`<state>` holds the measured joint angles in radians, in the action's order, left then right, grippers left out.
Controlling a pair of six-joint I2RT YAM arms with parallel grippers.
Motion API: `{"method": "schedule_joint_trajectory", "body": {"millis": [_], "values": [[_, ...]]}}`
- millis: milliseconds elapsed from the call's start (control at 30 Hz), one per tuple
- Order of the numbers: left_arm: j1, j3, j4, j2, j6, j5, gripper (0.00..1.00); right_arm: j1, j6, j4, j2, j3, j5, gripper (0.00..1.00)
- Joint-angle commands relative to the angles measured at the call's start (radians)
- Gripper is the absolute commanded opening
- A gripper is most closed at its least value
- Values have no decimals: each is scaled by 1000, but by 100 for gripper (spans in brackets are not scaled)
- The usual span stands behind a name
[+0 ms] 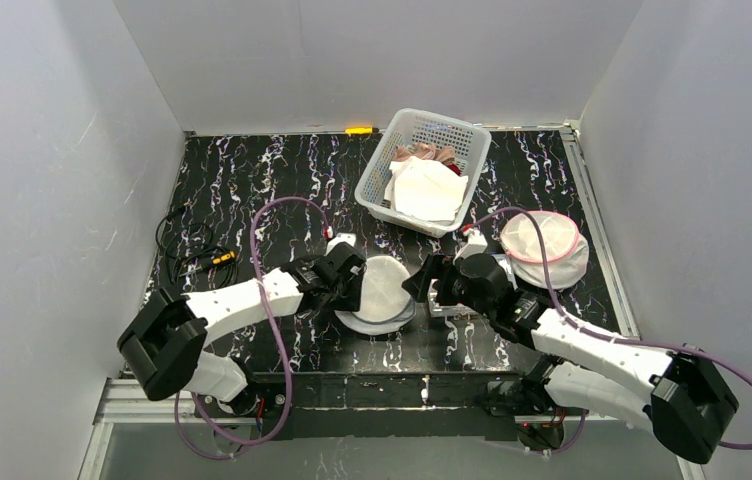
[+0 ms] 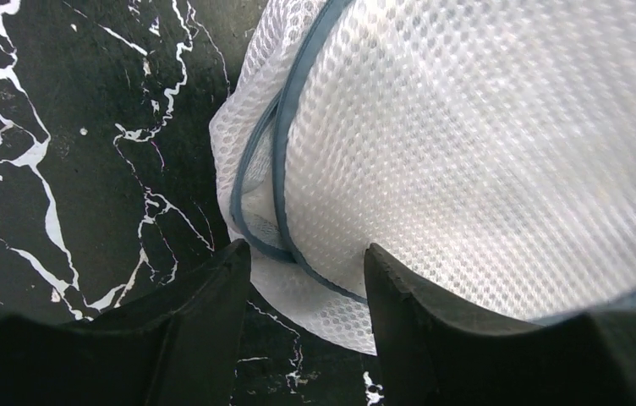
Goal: Unzip the laundry bag and remove the bra
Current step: Adjust the laundry bag at the center of the board.
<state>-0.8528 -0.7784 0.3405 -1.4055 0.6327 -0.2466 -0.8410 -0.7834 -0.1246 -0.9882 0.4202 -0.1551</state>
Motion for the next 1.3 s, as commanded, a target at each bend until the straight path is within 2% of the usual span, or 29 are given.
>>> {"method": "schedule_joint_trajectory", "body": {"millis": [0,67,133,300,400,600,800,1000,1267], "values": [[-2,0,28,100,18,-4,52,-3,133,151,56,130,-14,96],[-2,-4,38,144,20,10,54,-5,154,162,60,156,9,95],[-2,-16,52,188,22,25,55,-6,168,138,60,165,41,88],[-2,-66,40,256,17,75,54,-9,176,39,-14,173,83,57],[-2,-86,-27,240,4,137,50,-8,165,-33,-80,163,85,47],[-2,-101,-122,111,8,197,35,-24,145,-147,-220,134,81,43],[-2,-39,-134,20,35,127,26,-62,138,-207,-319,94,51,42],[-2,31,-143,-26,60,35,22,-98,133,-230,-373,60,5,41],[1,84,-157,-34,93,25,19,-117,143,-215,-370,34,-12,42]]}}
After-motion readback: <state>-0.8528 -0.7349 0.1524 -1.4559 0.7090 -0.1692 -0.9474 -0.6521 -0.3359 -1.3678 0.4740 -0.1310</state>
